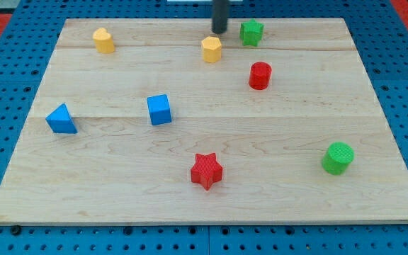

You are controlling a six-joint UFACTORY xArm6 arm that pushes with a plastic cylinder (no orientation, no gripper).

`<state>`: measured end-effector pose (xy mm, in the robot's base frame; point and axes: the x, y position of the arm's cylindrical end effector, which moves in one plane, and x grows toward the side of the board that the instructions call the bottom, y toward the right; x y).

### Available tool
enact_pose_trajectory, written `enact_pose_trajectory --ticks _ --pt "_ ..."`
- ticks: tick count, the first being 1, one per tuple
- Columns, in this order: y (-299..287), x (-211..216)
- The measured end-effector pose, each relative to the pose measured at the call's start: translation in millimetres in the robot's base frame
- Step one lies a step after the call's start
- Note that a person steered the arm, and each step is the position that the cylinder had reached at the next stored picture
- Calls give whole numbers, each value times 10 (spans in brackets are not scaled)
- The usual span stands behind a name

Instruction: Slide yellow heart towards yellow hexagon

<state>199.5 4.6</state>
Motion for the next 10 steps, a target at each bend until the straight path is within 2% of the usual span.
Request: enact_pose_trajectory --ticks 1,3,4,5,6,10 --pt "-481 -64" --pt "-2503 41" --pt "-3014 512" --pt "-2695 635" --pt "-2051 623" --pt "-1295 435"
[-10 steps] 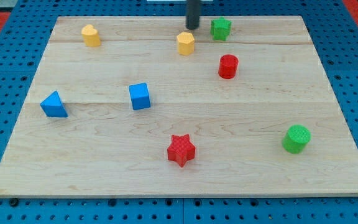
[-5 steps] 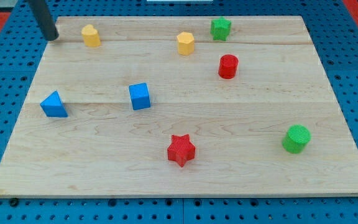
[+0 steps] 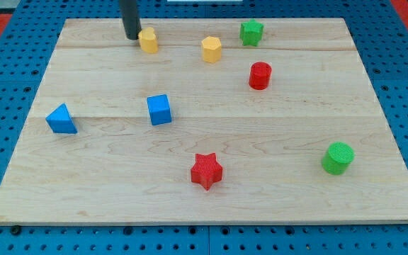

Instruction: Slide yellow heart towards yellow hexagon

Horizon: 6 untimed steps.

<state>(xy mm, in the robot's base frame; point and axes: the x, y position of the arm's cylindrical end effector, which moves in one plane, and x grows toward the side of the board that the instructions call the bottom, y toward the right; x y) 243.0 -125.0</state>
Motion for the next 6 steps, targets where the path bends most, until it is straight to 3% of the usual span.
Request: enact_pose_trajectory --ticks 3,6 --pt "395 297" --pt "568 148"
